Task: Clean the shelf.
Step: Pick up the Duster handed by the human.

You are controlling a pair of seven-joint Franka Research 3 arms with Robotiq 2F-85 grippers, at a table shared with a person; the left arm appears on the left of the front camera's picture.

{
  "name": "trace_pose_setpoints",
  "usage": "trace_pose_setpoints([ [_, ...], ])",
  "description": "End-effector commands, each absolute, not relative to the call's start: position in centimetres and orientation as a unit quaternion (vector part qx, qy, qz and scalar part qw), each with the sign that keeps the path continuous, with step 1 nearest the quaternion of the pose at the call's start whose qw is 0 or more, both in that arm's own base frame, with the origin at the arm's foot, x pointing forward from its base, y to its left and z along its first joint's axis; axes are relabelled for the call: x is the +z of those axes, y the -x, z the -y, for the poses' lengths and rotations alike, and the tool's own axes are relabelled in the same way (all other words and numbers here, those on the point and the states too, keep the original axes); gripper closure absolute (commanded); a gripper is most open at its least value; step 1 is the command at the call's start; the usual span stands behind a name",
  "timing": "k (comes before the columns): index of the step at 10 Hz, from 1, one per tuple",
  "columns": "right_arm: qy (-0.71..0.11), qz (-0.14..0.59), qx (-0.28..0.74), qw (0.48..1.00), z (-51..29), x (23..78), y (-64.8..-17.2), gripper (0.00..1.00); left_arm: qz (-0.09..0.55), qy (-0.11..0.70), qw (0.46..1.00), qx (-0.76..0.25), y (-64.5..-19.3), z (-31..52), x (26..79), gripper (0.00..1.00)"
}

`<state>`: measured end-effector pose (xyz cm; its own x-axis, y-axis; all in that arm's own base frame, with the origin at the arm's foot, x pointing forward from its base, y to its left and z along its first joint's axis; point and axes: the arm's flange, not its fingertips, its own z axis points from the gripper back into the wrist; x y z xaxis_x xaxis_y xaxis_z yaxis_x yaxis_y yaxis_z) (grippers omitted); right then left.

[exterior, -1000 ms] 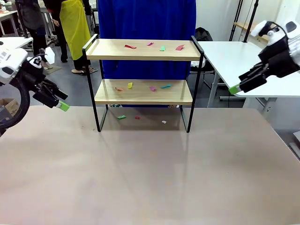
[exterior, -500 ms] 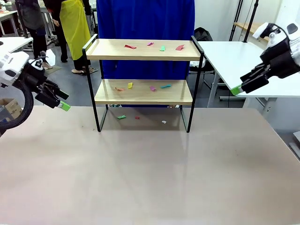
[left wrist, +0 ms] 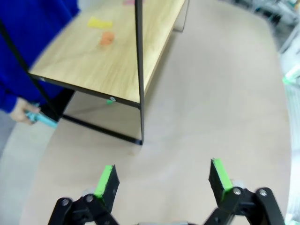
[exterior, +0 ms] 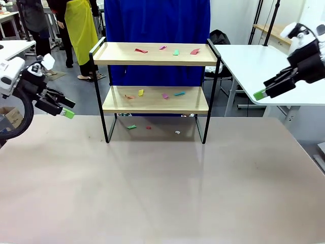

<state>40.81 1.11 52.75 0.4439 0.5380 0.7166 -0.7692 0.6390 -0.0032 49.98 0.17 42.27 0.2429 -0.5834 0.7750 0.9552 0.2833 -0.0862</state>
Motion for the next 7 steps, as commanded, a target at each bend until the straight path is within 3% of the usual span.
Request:
trace_pose_setpoints([
  [1,-0.237,0.37,0.401,0.804,2.7,52.1,-44.1,0.0,0.362,0.358,0.685,-0.521,-52.8,-3.5,40.4,0.0],
  [5,-0.302,0.429,0.441,0.728,9.7,47.6,-49.8,0.0,0.413,0.407,0.618,-0.532,-56.1,-6.1,37.7,0.0],
  [7,-0.285,0.456,0.465,0.703,11.7,45.6,-51.1,0.0,0.417,0.433,0.602,-0.526,-57.1,-7.0,36.2,0.0],
])
